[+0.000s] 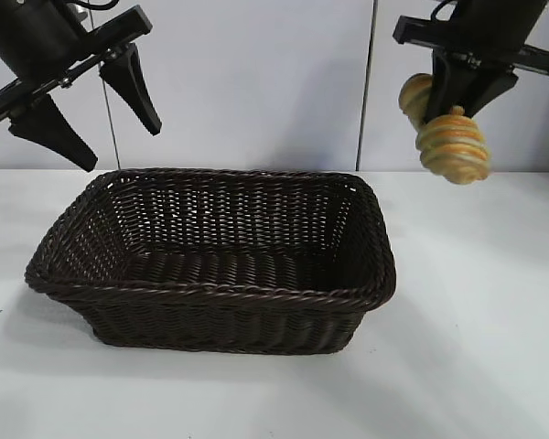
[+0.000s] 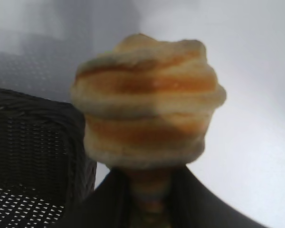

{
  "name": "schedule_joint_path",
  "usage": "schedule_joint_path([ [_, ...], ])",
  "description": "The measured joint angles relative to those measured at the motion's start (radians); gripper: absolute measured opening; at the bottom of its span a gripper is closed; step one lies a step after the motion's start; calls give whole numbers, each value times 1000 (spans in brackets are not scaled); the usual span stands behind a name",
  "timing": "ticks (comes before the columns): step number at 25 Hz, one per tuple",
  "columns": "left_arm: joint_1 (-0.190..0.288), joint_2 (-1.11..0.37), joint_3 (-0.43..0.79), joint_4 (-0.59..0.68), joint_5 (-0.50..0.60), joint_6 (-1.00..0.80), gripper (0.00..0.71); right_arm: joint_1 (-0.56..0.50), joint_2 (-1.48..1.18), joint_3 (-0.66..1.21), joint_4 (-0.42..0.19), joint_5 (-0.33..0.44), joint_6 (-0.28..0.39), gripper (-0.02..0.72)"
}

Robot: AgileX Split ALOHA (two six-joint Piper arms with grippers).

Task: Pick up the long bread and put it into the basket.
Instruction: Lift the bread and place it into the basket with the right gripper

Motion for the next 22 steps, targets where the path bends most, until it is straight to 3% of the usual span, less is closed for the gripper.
schedule_joint_path([
  [5,0,0,0,0,0,0,518,65,0,0,42,0,-6,157],
  [22,0,0,0,0,0,0,518,343,38,1,40,-28,-16,156],
])
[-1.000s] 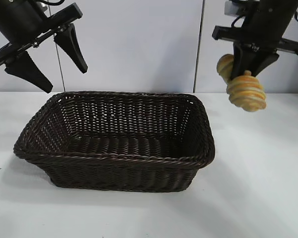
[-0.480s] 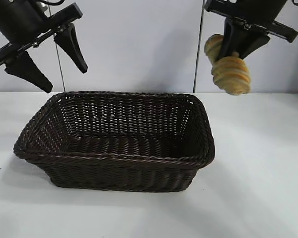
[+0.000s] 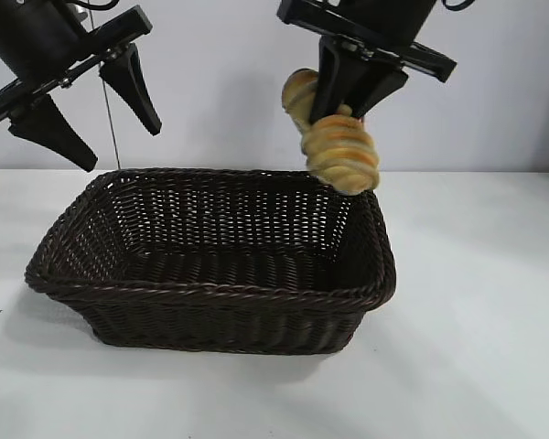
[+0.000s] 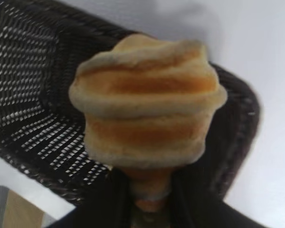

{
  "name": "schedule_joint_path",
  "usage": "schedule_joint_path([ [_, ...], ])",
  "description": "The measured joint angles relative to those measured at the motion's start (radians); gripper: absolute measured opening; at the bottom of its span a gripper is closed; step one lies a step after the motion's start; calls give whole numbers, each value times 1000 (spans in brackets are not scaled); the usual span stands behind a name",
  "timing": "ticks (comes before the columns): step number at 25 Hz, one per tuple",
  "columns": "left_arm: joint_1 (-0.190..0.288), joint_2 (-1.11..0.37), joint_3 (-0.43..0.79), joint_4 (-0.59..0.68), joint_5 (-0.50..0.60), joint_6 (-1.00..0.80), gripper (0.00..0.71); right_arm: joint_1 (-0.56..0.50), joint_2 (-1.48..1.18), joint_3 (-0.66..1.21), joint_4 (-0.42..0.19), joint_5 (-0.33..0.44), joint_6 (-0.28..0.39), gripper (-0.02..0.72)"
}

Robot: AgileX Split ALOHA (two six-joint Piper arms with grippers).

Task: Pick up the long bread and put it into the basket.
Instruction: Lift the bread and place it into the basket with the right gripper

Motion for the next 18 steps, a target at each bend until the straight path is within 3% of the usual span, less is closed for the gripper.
schedule_joint_path([
  [12,0,0,0,1,0,0,518,11,87,2,10,-36,0,163],
  [18,0,0,0,1,0,0,518,11,93,4,13,-60,0,288],
])
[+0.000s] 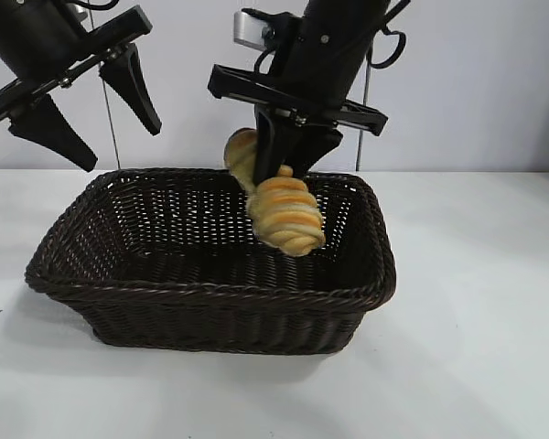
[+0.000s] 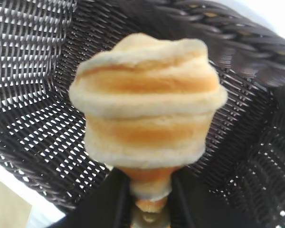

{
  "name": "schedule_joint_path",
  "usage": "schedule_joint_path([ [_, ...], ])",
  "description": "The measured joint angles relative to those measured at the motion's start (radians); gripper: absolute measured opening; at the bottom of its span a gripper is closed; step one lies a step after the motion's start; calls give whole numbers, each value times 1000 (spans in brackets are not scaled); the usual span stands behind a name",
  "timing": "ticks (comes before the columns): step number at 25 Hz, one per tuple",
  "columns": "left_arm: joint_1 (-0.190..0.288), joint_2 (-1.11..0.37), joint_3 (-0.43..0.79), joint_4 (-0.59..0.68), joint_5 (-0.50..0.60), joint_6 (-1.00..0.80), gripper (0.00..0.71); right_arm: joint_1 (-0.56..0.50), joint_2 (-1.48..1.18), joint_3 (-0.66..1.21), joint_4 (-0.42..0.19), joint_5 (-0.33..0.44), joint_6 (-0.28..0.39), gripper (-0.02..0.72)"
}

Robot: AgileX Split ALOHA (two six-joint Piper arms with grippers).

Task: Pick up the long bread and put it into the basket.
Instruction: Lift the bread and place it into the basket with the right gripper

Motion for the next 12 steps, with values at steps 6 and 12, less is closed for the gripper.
schedule_joint_path([
  [6,0,0,0,0,0,0,518,0,0,0,-7,-11,-1,515],
  [12,0,0,0,0,0,0,518,0,0,0,-8,-11,-9,592],
])
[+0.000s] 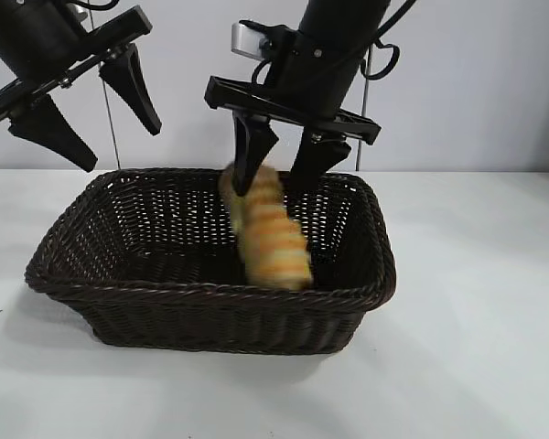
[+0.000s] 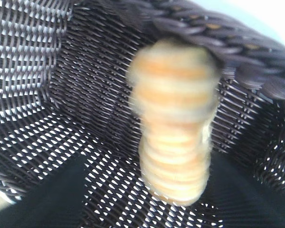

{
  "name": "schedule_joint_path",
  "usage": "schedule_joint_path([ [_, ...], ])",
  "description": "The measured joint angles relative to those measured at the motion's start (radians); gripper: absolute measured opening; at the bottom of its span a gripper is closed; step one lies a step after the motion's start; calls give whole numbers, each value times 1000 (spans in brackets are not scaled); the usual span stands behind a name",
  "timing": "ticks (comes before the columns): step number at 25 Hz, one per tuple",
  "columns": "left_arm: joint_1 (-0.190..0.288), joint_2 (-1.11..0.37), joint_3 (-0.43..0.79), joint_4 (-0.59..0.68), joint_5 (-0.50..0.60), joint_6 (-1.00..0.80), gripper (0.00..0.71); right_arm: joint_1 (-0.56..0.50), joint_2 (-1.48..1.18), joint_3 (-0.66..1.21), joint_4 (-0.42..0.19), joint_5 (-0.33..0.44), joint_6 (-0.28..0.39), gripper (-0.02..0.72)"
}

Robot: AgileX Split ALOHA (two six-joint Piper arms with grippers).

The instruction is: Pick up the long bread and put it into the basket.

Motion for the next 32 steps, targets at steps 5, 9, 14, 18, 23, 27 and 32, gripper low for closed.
schedule_joint_path([
  [5,0,0,0,0,0,0,518,-15,-35,0,12,8,-24,592],
  [9,0,0,0,0,0,0,518,-61,-65,-17,57,57,-52,599],
  [14,0,0,0,0,1,0,518,-116,-72,-77,88,87,-70,600],
  [18,0,0,0,1,6,0,518,-149,-85,-116,91,97,-70,600],
  [23,0,0,0,2,9,0,518,-176,-95,-122,91,100,-66,600],
  [27,0,0,0,2,12,0,518,-176,-95,-120,92,102,-66,600],
  [32,0,0,0,2,12,0,518,-175,-95,-120,92,102,-66,600],
])
